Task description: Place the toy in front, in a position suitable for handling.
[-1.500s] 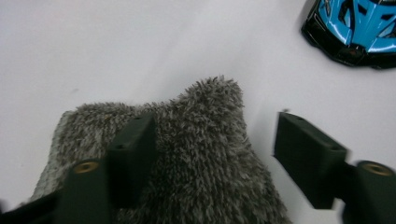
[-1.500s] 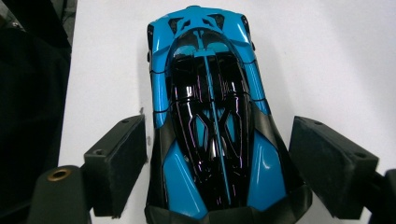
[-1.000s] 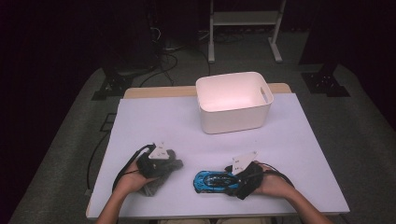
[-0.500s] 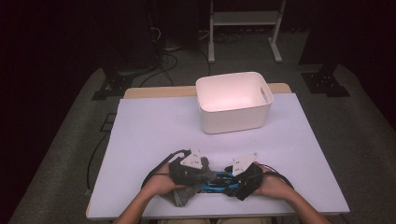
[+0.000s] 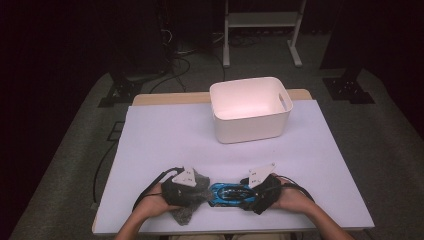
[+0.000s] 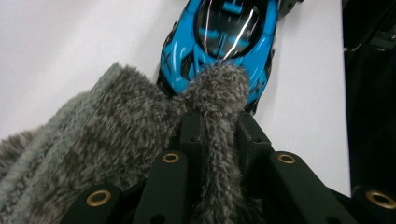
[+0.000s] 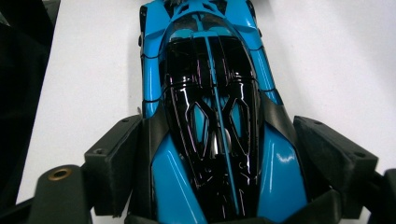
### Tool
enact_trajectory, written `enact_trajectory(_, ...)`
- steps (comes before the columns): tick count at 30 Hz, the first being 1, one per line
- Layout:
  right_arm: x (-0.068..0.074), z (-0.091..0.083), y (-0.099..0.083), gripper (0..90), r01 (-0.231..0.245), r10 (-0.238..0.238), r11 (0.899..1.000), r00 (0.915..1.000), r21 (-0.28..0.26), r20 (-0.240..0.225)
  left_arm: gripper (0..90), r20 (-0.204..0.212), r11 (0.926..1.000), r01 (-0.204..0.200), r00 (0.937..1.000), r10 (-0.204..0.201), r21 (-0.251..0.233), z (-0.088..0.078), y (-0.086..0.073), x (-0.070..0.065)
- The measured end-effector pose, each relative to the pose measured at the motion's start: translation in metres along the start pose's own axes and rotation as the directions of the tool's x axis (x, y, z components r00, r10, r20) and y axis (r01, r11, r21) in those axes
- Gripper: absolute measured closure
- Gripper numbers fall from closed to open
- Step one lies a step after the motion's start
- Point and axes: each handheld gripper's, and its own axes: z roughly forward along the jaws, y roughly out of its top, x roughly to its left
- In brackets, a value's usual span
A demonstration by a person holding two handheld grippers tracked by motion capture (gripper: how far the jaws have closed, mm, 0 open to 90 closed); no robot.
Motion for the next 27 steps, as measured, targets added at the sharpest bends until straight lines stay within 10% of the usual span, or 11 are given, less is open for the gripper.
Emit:
enact_trajectory(13, 0.000, 0.000, -0.001, 19.3, -0.009, 0.009, 1.000, 0.9999, -0.008, -0.007, 75.7, 0.071, 0.9876, -0.157, 0.9852, 0.156, 0.008, 0.030, 0.058, -0.010)
enact_trajectory(27, 0.000, 0.000, 0.000, 18.4, -0.030, 0.030, 1.000, 0.9996, -0.007, 0.000, 74.7, 0.023, 0.9970, -0.074, 0.9970, 0.073, 0.022, 0.010, 0.021, 0.005)
